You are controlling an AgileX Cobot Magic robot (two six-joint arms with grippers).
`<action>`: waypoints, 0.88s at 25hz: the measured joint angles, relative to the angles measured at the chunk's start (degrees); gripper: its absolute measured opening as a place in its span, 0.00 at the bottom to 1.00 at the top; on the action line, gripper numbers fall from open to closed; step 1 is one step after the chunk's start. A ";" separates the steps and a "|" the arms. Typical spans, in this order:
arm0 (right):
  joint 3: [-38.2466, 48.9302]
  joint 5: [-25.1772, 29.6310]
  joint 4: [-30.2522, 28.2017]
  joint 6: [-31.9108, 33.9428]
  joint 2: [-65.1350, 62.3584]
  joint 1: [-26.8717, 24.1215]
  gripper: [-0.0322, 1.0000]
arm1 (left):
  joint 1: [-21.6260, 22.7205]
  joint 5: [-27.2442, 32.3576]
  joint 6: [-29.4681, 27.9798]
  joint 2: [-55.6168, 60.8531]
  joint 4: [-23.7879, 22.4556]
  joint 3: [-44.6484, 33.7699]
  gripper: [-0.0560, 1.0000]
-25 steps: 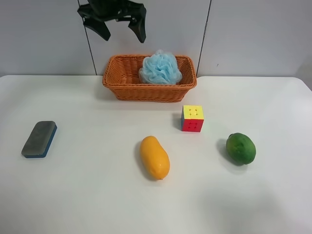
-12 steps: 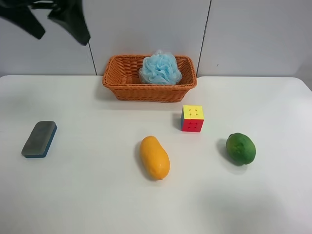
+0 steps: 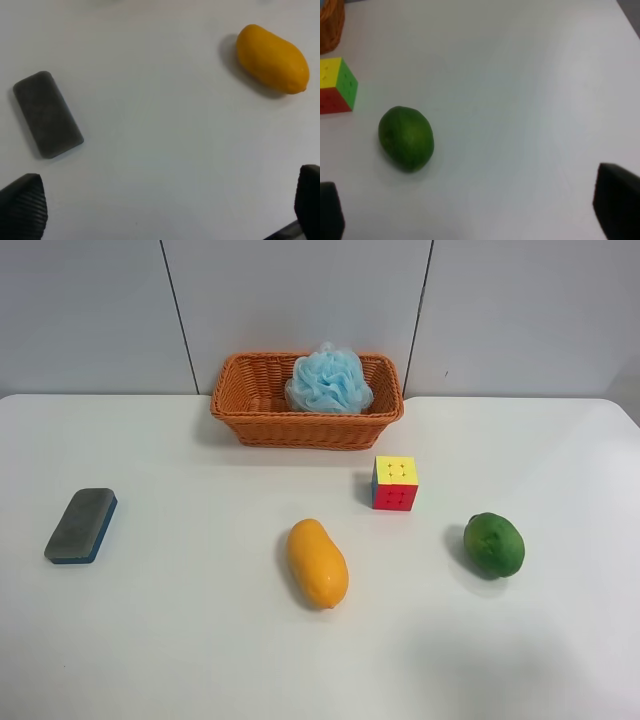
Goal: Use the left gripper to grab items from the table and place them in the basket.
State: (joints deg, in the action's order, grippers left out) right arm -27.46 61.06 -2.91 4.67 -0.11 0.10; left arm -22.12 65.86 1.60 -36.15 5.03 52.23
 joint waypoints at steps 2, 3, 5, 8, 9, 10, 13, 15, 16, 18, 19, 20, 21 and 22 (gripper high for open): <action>0.00 0.00 0.00 0.00 0.00 0.00 0.99 | 0.00 0.05 0.12 5.24 -0.38 -3.15 0.99; 0.00 0.00 0.00 0.00 0.00 0.00 0.99 | 0.00 0.05 0.17 7.57 -0.61 -4.40 0.99; 0.00 0.00 0.00 0.00 0.00 0.00 0.99 | 0.00 0.05 0.17 11.06 -0.75 -7.37 0.99; 0.00 0.00 0.00 0.00 0.00 0.00 0.99 | 0.13 0.00 0.24 15.01 -0.84 -11.58 0.99; 0.00 0.00 0.00 0.00 0.00 0.00 0.99 | 0.41 0.00 0.24 15.90 -0.84 -13.02 0.99; 0.00 0.00 0.00 0.00 0.00 0.00 0.99 | 0.97 -0.06 0.24 16.93 -0.84 -14.16 0.99; 0.00 0.00 0.00 0.00 0.00 0.00 0.99 | 3.81 -0.48 0.24 19.88 -0.71 -17.83 0.99; 0.00 0.00 0.00 0.00 0.00 0.00 0.99 | 6.25 -2.22 0.35 22.30 -0.07 -20.05 0.99; 0.00 0.00 0.00 0.00 0.00 0.00 0.99 | 7.29 -3.15 0.78 23.48 0.31 -21.17 0.99; 0.00 0.00 0.00 0.00 0.00 0.00 0.99 | 9.81 -4.18 1.80 26.48 1.28 -22.57 0.99; 0.00 0.00 0.00 0.00 0.00 0.00 0.99 | 11.02 -4.52 2.29 27.94 1.41 -22.81 0.99; 0.00 0.00 0.00 0.00 0.00 0.00 0.99 | 12.00 -4.65 2.48 29.20 1.48 -22.87 0.99; 0.00 0.00 0.00 0.00 0.00 0.00 0.99 | 13.05 -4.65 2.57 30.67 1.65 -22.94 0.99; 0.00 0.00 0.00 0.00 0.00 0.00 0.99 | 13.97 -4.65 2.62 32.04 1.70 -22.94 0.99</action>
State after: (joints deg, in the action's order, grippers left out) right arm -27.46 61.06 -2.91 4.67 -0.11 0.10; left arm -8.15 61.21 4.22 -4.11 6.73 29.30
